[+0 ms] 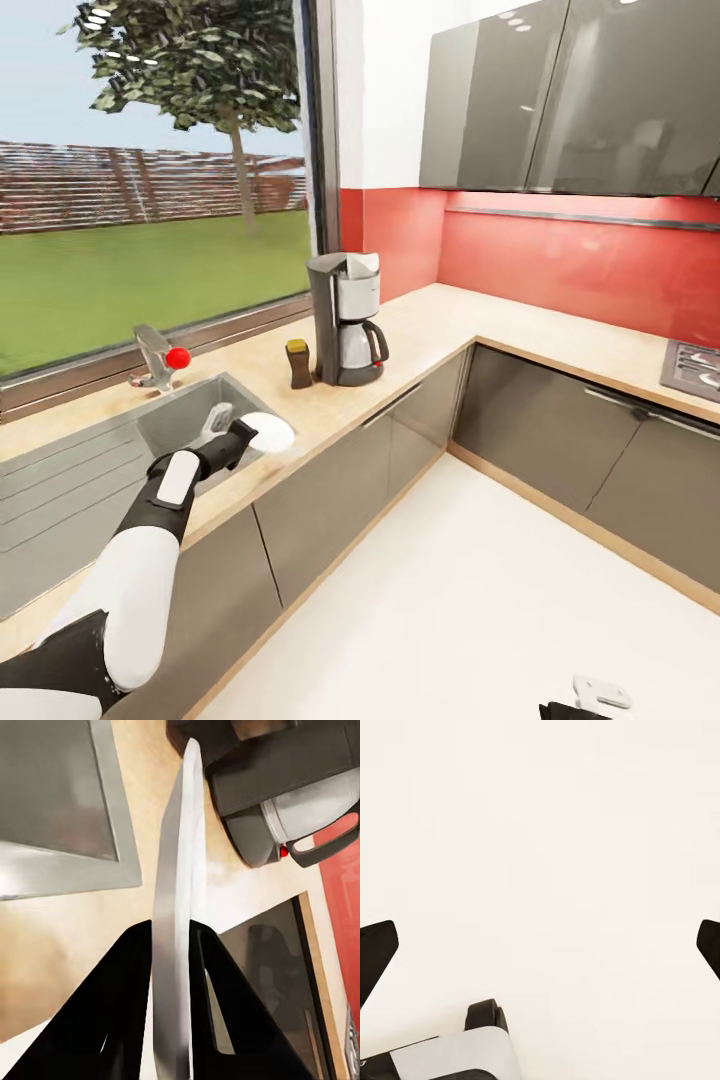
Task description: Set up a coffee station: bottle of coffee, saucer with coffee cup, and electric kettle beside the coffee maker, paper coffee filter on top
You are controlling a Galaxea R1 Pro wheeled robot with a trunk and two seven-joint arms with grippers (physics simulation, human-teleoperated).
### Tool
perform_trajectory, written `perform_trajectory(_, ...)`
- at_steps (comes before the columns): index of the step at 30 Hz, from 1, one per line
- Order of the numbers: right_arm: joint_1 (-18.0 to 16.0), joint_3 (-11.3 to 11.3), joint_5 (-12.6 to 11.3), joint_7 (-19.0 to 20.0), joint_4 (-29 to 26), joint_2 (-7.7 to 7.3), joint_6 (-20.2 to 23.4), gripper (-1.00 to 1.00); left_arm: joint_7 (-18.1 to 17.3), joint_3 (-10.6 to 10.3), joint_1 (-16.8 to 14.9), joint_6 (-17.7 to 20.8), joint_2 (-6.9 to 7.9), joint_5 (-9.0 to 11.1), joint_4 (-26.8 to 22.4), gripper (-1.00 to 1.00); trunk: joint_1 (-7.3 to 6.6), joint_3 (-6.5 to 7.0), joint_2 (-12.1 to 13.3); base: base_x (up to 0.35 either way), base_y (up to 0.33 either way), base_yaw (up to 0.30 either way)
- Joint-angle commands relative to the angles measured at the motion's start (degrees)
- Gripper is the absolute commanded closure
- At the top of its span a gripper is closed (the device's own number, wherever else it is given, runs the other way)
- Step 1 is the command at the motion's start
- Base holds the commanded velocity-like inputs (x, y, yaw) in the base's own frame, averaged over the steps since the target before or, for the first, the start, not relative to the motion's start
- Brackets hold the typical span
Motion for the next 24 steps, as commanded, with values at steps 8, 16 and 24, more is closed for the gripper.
perform_trajectory(8,0.0,2.2,4.5,-0.1,0.2,-0.01,-0.3,-1.00,0.5,0.4,-0.1,0.4,-0.55,0.0,0.0,1.00,0.04,-0.11,-0.1,0.203,-0.196,0.021)
perform_trajectory(16,0.0,2.3,4.8,-0.2,0.2,-0.06,-0.3,-1.00,0.5,0.4,0.0,0.4,-0.55,0.0,0.0,1.00,0.04,-0.11,-0.1,0.107,-0.249,0.000)
perform_trajectory(24,0.0,2.3,4.8,-0.2,0.1,-0.08,-0.3,-1.00,0.6,0.4,0.0,0.4,-0.56,0.0,0.0,1.00,0.04,-0.11,-0.1,0.060,-0.268,0.018)
